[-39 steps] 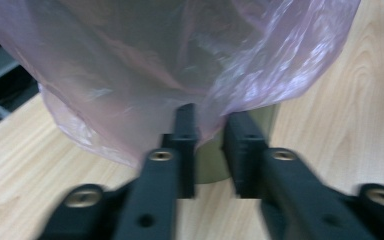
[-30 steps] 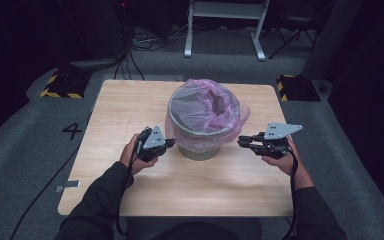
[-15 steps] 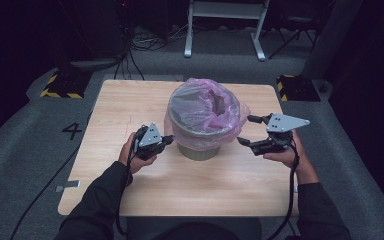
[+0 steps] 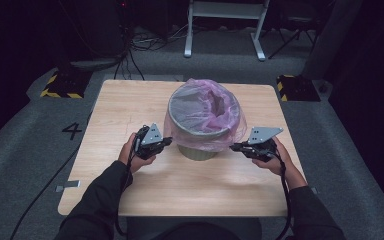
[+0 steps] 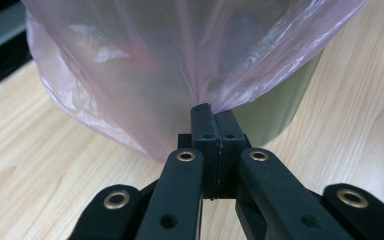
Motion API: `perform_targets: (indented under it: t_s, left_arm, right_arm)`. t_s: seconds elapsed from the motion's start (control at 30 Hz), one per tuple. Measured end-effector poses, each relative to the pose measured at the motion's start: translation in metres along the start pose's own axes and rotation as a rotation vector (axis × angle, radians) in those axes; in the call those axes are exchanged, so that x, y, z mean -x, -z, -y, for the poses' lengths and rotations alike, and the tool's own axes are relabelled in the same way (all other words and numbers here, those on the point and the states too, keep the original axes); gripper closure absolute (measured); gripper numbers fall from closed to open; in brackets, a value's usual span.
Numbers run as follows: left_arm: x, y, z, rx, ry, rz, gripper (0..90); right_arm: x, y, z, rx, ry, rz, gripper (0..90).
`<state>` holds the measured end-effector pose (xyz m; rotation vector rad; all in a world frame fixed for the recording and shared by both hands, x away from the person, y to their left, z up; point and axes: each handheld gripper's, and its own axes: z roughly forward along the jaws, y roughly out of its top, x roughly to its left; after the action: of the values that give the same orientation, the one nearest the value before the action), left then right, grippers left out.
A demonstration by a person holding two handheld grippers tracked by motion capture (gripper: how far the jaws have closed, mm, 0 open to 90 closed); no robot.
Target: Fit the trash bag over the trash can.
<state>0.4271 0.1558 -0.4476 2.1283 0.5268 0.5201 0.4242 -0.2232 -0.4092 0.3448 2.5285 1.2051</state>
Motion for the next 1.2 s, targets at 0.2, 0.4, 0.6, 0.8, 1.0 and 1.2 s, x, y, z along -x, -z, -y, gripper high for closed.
perform_targets:
  t_s: [0.2, 0.4, 0.6, 0.8, 1.0, 1.2]
  left_arm:
    - [-0.003, -0.009, 0.009, -0.045, 0.008, -0.008, 86.7]
    - [-0.005, -0.005, 0.013, -0.041, 0.038, -0.046, 69.5]
    - [-0.008, 0.012, 0.023, -0.005, 0.142, -0.044, 29.4]
    - [-0.002, 0.027, 0.031, -0.013, 0.189, -0.040, 19.2]
    - [0.010, 0.025, 0.043, -0.129, 0.160, -0.049, 17.5]
    - [0.016, 0.022, 0.054, -0.180, 0.164, -0.006, 17.1]
  right_arm:
    - [0.013, -0.017, 0.018, -0.039, -0.101, -0.024, 89.4]
    - [0.015, -0.020, 0.023, -0.046, -0.126, -0.021, 81.6]
    - [0.014, -0.006, 0.027, 0.022, -0.180, -0.056, 42.6]
    - [0.006, 0.018, 0.028, 0.118, -0.209, -0.037, 22.8]
    - [0.003, 0.038, 0.018, 0.180, -0.203, 0.045, 21.1]
    - [0.007, 0.055, -0.009, 0.231, -0.169, 0.100, 22.6]
